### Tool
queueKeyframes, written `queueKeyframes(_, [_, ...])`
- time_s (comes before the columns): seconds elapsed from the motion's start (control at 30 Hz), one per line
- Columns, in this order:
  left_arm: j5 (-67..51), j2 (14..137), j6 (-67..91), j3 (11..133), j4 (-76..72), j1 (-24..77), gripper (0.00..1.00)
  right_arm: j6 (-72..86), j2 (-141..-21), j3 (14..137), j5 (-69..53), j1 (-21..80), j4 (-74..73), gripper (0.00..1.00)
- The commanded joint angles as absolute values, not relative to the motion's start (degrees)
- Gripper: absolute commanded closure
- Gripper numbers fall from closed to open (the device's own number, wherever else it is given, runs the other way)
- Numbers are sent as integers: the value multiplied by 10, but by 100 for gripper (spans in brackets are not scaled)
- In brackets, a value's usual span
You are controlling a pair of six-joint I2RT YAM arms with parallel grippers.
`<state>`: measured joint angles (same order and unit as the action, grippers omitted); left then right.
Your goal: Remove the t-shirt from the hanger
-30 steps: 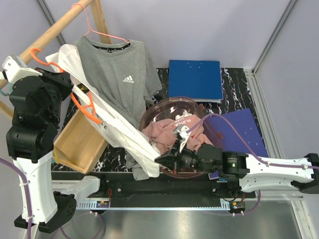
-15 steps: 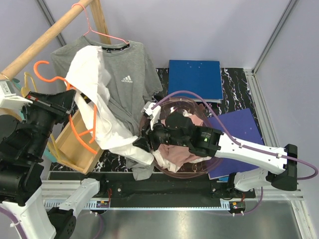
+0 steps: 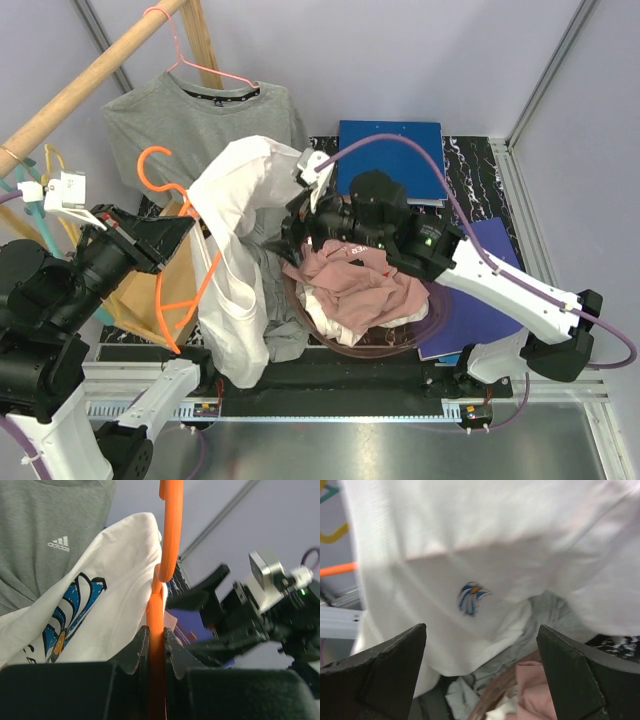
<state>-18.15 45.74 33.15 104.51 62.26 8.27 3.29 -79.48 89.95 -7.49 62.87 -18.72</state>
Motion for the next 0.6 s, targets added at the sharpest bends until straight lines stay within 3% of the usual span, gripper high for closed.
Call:
queueKeyframes(0.0, [-279,447,280,1065,588,82,100,-53,-810,929,-83,561,-189,0])
queueKeyframes(0.2, [-336,431,265,1036,564,90,100,-157,-801,910,-87,507,-188,0])
queueKeyframes(0.37, [-375,425,260,1017,549,108,100,-243,-781,865,-161,491,-168,0])
queueKeyframes(0.57, [-392,426,258,1016,550,129,100,-237,-755,824,-161,487,-124,0])
